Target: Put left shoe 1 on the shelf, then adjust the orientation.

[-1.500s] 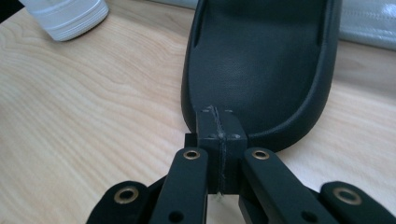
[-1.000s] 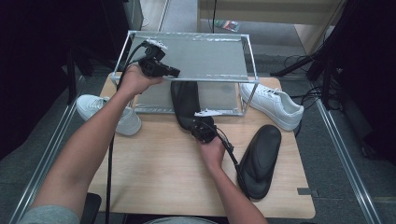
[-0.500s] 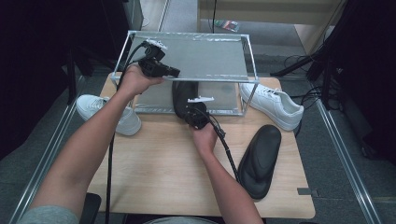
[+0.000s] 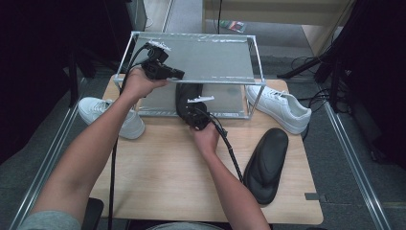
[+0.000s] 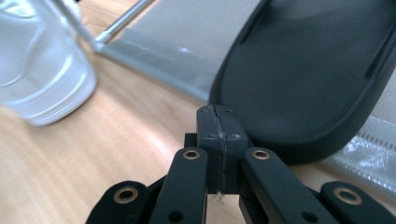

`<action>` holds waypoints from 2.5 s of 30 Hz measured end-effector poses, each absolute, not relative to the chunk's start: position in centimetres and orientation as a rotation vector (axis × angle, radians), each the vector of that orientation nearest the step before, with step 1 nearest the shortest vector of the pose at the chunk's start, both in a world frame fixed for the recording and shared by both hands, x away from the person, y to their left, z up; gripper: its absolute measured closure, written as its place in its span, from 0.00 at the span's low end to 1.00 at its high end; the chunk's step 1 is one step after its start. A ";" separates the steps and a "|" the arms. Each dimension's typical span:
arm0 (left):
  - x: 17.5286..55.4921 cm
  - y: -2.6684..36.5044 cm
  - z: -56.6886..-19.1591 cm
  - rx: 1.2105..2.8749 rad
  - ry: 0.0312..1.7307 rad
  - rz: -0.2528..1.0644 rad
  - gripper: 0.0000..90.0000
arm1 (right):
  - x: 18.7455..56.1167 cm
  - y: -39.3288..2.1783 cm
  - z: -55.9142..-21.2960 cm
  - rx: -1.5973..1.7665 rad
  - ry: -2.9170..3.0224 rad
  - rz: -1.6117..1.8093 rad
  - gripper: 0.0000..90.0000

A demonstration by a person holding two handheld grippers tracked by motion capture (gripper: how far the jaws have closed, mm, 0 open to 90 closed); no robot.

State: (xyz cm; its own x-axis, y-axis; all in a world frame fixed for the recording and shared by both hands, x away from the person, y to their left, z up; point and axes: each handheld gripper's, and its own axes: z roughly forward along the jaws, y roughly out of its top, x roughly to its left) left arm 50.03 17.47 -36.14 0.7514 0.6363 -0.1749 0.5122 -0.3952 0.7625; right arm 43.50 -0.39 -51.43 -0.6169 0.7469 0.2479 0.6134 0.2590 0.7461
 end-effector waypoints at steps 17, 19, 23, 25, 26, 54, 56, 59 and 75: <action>46.6 16.8 -32.2 2.114 0.765 0.143 0.56 | 38.4 -7.1 -47.5 1.096 2.476 1.420 0.64; 45.9 16.6 -32.2 2.140 0.764 0.123 0.54 | 37.4 -8.6 -47.2 1.063 2.475 1.423 0.61; 44.1 16.5 -32.8 2.142 0.748 0.094 0.49 | 36.4 -9.9 -46.8 1.033 2.475 1.425 0.57; 43.3 16.6 -33.1 2.131 0.745 0.081 0.47 | 35.7 -10.8 -46.5 1.006 2.473 1.432 0.55; 42.5 16.7 -33.5 2.137 0.738 0.086 0.46 | 35.2 -11.7 -46.3 1.003 2.478 1.433 0.55; 32.5 18.5 -42.1 2.112 0.806 0.058 0.42 | 31.9 -18.8 -45.2 1.002 2.410 1.488 0.49; 32.4 18.6 -42.4 2.112 0.807 0.053 0.42 | 31.8 -19.1 -45.2 1.005 2.399 1.482 0.49; 31.9 18.8 -43.3 2.095 0.814 0.047 0.42 | 31.0 -20.5 -45.2 1.030 2.359 1.457 0.51; 31.5 18.5 -45.1 2.093 0.791 0.069 0.42 | 30.0 -23.5 -45.6 1.083 2.284 1.395 0.64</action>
State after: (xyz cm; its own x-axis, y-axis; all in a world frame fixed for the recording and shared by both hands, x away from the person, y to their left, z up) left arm 31.49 18.51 -45.12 0.7964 0.5590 -0.2307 0.5106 -0.4173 0.7517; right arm 30.05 -23.49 -45.56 -0.6907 0.7058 0.1576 0.4624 0.2634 0.8467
